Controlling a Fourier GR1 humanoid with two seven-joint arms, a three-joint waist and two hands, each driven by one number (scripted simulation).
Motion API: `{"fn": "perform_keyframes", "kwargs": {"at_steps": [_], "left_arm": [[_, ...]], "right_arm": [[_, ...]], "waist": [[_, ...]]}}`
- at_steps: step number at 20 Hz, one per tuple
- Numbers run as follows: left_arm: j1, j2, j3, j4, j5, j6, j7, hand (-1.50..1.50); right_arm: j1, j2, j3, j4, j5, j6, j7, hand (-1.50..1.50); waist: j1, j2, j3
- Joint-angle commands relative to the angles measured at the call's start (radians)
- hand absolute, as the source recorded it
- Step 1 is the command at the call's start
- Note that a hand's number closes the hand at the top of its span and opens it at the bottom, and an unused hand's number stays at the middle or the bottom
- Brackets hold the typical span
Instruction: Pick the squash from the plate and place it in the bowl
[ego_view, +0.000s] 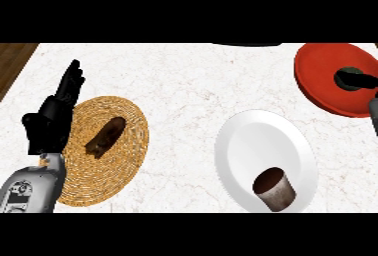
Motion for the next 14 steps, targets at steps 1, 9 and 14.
{"fn": "perform_keyframes", "kwargs": {"at_steps": [1, 9, 14], "left_arm": [[-0.025, -0.003, -0.001, 0.000, 0.005, -0.006, 0.009, 0.00], [0.022, -0.039, -0.005, 0.047, -0.049, 0.043, -0.036, 0.00], [0.047, 0.025, 0.059, -0.013, -0.007, -0.014, 0.007, 0.00]], "right_arm": [[0.005, 0.001, -0.083, -0.010, -0.091, -0.008, -0.156, -1.50], [0.043, -0.044, -0.191, -0.010, -0.239, 0.119, -0.300, -1.50], [0.142, -0.011, -0.207, -0.129, -0.332, 0.217, -0.341, -1.50]], "waist": [[0.006, 0.004, 0.000], [-0.039, -0.020, -0.006], [-0.055, -0.030, -0.007]]}}
